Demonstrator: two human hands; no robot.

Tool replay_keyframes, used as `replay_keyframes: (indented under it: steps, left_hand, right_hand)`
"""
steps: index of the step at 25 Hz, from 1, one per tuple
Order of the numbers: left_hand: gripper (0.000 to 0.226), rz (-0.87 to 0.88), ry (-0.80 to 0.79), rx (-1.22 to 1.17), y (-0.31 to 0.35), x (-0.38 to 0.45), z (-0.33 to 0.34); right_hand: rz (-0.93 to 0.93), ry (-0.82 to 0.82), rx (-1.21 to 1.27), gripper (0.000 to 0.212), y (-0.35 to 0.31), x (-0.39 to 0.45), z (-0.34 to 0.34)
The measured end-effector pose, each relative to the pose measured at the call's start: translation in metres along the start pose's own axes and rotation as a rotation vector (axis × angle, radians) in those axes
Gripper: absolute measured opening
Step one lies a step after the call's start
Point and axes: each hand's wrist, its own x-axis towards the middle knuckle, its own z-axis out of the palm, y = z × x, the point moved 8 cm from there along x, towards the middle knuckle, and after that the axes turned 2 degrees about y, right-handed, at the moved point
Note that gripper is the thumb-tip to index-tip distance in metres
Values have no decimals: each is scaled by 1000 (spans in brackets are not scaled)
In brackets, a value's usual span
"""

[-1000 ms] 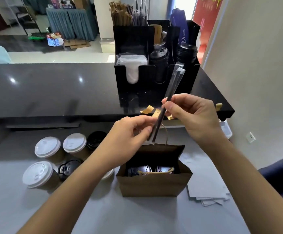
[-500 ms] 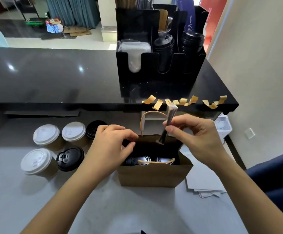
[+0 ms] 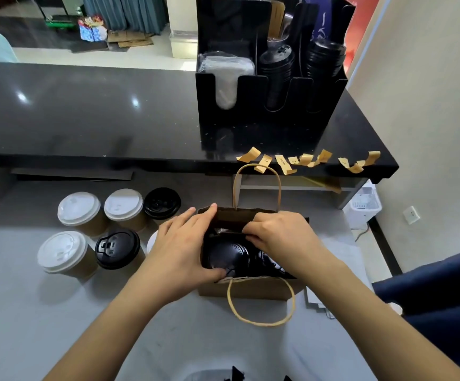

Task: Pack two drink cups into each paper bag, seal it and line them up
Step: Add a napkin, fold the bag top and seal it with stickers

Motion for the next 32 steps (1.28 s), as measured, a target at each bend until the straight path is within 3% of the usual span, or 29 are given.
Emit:
replay_keyframes:
  steps: [4, 12, 16, 20, 24, 27, 32]
  left_hand:
    - [124, 15, -17, -99, -2, -2, 6]
    - [123, 19, -19, -127, -3, -2, 8]
    - [122, 8, -20, -157, -3, -1, 8]
    - [121, 5, -14, -179, -4, 0, 9]
    - [120, 0, -9, -182, -6, 0, 8]
    - [119, -7, -9, -198, -5, 0, 8]
    - [119, -15, -6, -211, -6, 1, 7]
  right_hand:
    - [114, -224, -188, 18, 9, 11, 35]
    - [191, -201, -161, 26, 19, 9, 34]
    - [199, -143, -55, 27, 26, -3, 12]
    - [265, -6, 207, 21, 36, -25, -14]
    - [428, 276, 497, 12, 61, -59, -36]
    - [600, 450, 580, 12, 90, -86, -40]
    - [892, 355, 499, 10, 125, -131, 14]
